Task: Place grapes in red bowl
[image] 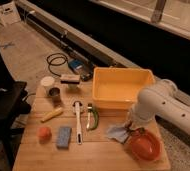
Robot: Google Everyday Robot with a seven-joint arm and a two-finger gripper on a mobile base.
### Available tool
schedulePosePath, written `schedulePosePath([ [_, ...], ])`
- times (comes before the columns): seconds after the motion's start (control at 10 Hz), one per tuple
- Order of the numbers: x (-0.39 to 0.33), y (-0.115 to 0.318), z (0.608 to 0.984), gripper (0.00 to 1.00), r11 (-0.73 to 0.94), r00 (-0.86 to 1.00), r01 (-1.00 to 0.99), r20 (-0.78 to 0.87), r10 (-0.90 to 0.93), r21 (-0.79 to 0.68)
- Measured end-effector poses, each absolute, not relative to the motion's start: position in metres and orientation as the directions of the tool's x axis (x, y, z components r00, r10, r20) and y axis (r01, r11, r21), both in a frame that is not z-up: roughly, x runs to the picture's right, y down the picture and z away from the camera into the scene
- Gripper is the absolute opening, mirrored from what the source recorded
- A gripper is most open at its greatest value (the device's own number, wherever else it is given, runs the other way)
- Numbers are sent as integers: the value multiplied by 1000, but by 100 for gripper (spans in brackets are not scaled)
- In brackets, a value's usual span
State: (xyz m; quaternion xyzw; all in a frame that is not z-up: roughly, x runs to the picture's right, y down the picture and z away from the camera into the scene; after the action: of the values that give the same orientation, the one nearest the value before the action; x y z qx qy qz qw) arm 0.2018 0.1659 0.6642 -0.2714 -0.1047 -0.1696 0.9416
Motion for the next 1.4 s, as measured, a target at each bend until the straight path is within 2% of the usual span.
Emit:
schedulePosePath([
  [0.3,242,184,664,0,803,963,260,208,-173,-536],
  [0.4,248,199,670,4,799,969,232,202,-141,-554],
  [0.5,247,209,674,11,796,971,218,205,-121,-565],
  [0.8,240,242,691,43,776,970,197,235,-66,-600],
  [1.1,243,249,690,73,768,972,179,229,-42,-614],
  [1.2,244,248,688,78,769,974,174,223,-42,-615],
  [1.4,250,246,684,80,770,976,165,212,-39,-616],
])
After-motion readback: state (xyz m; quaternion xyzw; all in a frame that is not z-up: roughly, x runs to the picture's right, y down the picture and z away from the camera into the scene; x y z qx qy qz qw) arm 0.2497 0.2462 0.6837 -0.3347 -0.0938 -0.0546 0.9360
